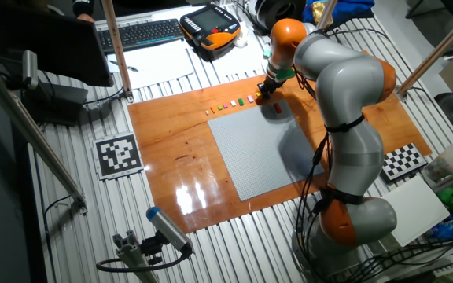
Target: Stack small Lego blocks randomly, one at a time
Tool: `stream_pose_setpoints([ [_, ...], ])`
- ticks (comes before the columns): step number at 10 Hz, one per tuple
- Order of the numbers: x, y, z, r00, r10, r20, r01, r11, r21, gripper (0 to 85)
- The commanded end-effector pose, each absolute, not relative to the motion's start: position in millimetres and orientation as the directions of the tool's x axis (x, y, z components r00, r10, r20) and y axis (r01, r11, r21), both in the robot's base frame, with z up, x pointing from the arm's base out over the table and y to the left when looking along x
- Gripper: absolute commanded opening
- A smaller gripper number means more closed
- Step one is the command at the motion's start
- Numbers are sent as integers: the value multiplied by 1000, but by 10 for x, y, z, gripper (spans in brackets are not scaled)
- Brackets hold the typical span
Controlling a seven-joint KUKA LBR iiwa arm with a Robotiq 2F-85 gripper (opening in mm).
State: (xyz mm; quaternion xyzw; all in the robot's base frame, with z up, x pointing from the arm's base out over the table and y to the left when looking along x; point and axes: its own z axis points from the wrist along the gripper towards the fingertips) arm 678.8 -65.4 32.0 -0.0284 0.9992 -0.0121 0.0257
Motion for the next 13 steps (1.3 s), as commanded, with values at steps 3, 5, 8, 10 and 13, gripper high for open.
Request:
stream_pose_setpoints([
  [3, 6787, -651, 316, -998, -49, -46, -48, 999, -16, 340],
  [5, 6784, -641, 303, -998, -44, -51, -43, 999, -11, 340],
  [8, 6775, -609, 295, -997, -39, -67, -37, 999, -27, 340],
  [10, 6789, -610, 309, -998, -37, -59, -36, 999, -27, 340],
  [13, 6796, -622, 308, -998, -36, -61, -34, 999, -28, 340],
])
